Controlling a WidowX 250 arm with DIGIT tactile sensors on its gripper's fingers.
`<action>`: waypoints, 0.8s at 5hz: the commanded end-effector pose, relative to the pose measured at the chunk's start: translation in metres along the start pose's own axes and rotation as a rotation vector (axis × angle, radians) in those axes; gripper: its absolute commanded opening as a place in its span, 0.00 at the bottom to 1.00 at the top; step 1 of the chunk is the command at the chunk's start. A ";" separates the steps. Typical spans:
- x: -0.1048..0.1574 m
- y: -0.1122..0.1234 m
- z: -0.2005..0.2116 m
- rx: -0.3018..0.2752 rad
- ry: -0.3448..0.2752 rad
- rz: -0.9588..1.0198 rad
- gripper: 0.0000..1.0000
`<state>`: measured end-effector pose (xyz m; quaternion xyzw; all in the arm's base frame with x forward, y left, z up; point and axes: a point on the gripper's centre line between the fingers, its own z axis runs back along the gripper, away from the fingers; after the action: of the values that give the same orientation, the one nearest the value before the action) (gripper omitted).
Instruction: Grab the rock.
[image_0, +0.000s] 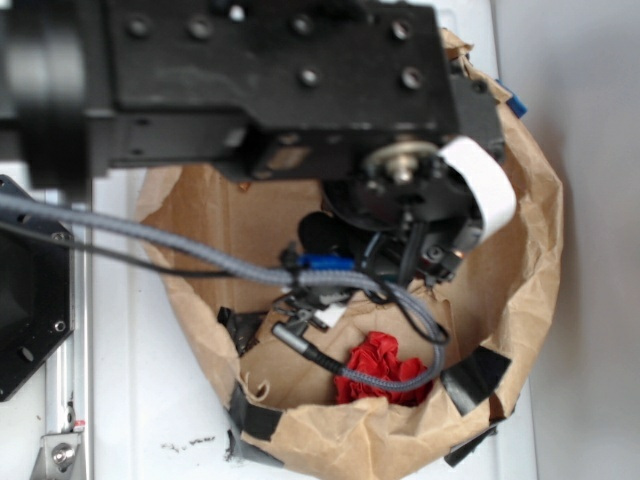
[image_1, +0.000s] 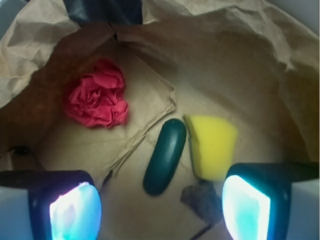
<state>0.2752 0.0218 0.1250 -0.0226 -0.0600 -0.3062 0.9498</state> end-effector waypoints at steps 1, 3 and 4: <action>-0.003 0.008 -0.010 0.011 -0.003 0.009 1.00; -0.007 0.008 -0.019 0.025 0.026 0.010 1.00; -0.018 0.013 -0.020 0.023 0.021 0.011 1.00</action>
<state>0.2685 0.0402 0.0919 -0.0202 -0.0318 -0.3064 0.9512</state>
